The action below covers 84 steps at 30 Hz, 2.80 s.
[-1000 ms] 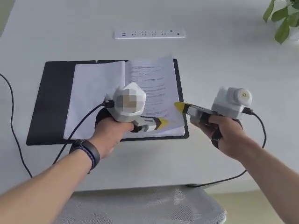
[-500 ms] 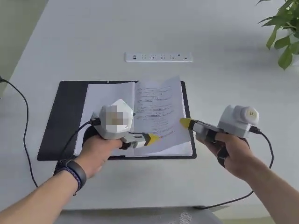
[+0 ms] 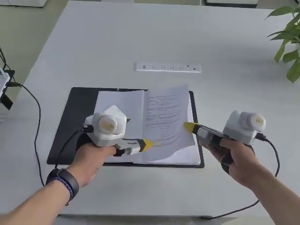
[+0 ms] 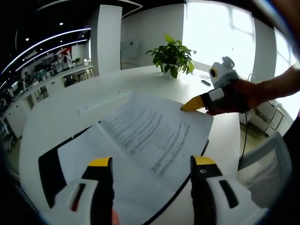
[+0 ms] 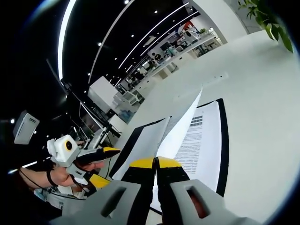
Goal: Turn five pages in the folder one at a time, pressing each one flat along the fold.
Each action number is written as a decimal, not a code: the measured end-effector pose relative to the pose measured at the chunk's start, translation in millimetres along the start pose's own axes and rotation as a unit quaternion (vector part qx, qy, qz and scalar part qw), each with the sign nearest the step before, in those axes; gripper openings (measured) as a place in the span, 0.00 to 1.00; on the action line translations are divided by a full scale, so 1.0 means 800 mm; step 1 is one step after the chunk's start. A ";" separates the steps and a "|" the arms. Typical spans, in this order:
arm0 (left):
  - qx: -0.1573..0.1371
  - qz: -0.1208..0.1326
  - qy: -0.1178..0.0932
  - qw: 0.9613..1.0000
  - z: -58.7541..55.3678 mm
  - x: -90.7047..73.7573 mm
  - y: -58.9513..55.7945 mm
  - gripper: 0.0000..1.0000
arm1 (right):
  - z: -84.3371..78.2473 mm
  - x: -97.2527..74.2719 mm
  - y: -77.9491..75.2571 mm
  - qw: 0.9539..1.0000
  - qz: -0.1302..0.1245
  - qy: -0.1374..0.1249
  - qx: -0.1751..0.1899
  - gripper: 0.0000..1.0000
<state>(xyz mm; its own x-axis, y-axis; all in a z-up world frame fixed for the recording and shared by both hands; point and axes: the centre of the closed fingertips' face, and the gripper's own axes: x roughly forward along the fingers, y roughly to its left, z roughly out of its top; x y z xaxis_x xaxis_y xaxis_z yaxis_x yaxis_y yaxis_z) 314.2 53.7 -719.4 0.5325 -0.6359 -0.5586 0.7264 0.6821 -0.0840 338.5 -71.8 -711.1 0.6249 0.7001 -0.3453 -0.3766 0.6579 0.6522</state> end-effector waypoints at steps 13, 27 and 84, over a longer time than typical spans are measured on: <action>-0.020 0.028 -0.009 0.999 -0.019 -0.044 0.035 0.68 | 0.020 0.032 0.063 0.998 0.047 -0.004 -0.033 0.00; -0.041 0.060 -0.012 0.997 -0.047 -0.090 0.064 0.69 | 0.011 0.076 0.145 0.993 0.096 0.014 -0.063 0.00; -0.120 0.101 0.002 0.988 -0.114 -0.154 0.082 0.69 | -0.168 0.283 0.154 0.971 0.110 0.211 0.023 0.00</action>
<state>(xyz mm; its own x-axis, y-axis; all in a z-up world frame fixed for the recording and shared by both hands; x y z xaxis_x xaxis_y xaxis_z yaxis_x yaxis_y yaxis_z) 256.7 209.8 -731.1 0.6534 -0.4769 -0.5880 0.4810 0.8612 -0.1640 341.4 205.3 -799.8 0.1939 0.8799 -0.4338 -0.4314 0.4736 0.7678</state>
